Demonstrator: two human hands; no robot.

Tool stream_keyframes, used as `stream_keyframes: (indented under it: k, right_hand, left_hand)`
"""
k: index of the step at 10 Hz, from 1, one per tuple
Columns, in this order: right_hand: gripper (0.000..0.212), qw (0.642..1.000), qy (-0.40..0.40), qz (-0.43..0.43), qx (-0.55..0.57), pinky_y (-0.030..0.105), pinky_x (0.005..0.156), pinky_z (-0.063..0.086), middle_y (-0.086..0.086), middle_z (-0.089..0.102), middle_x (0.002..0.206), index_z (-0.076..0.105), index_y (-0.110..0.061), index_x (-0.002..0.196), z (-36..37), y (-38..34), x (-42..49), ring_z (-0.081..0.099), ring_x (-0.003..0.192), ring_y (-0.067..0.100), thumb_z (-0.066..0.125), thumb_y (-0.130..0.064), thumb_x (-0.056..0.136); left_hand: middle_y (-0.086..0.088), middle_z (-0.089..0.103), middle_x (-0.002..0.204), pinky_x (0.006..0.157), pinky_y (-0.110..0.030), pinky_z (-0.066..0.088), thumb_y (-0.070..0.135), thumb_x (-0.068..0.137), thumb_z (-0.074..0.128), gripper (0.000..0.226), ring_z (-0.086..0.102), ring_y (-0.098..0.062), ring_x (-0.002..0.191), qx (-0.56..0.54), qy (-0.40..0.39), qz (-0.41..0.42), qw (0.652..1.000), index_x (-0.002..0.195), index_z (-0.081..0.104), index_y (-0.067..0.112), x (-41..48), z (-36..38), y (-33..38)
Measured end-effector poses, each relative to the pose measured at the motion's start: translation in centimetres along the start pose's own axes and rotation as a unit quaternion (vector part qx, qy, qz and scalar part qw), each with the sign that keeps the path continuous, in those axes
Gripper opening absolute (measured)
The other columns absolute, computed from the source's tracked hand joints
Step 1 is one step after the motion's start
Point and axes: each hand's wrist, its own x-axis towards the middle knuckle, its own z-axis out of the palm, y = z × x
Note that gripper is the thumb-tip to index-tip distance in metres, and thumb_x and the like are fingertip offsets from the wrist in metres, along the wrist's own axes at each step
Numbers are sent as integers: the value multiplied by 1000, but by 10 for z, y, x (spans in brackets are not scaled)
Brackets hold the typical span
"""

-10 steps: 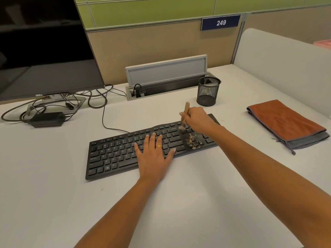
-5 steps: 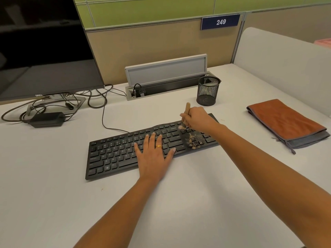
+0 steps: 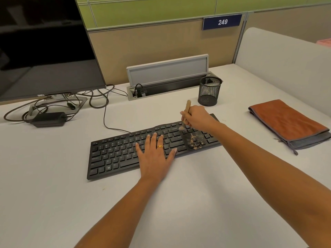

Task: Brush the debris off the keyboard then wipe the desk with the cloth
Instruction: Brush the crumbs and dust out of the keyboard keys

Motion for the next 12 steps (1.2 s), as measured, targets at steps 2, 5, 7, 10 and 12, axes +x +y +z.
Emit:
stream_keyframes:
  k: [2, 5, 7, 10, 12]
  right_hand:
    - [39, 998, 24, -44, -38, 20, 66, 46, 9, 60, 84, 65, 4, 96, -6, -7, 0, 56, 68, 16, 39, -25, 100]
    - [39, 995, 52, -24, -78, 39, 81, 50, 22, 67, 97, 64, 6, 100, -5, -2, -2, 63, 88, 32, 39, -25, 100]
    - [41, 996, 24, -12, -83, 40, 83, 50, 23, 67, 99, 64, 7, 100, -4, -3, -7, 63, 92, 34, 40, -25, 100]
    - [44, 997, 49, 3, -57, 36, 80, 50, 16, 66, 92, 65, 5, 100, -3, -3, -8, 63, 85, 28, 38, -29, 100]
    - [42, 997, 39, -1, -65, 41, 83, 51, 19, 68, 98, 64, 5, 100, -5, -1, -7, 64, 87, 30, 37, -27, 100]
  left_hand:
    - [0, 8, 160, 116, -53, 1, 64, 94, 18, 72, 0, -17, 148, 2, -1, 0, 1000, 152, 14, 22, 0, 0, 0]
    - [1, 8, 160, 116, -52, 0, 64, 94, 18, 72, 0, -17, 148, -1, 0, 1, 1000, 152, 14, 22, 0, 1, 0]
    - [1, 9, 160, 116, -52, 0, 64, 94, 19, 71, 0, -17, 148, -6, 4, 0, 1000, 152, 15, 22, 0, 1, 0]
    - [1, 9, 160, 116, -53, 0, 64, 94, 19, 72, 0, -18, 148, -7, 4, 2, 1000, 152, 15, 22, 0, 1, -1]
    - [1, 9, 160, 116, -53, 0, 65, 94, 18, 72, 0, -17, 148, -3, 3, 1, 1000, 152, 15, 22, 0, 2, -1]
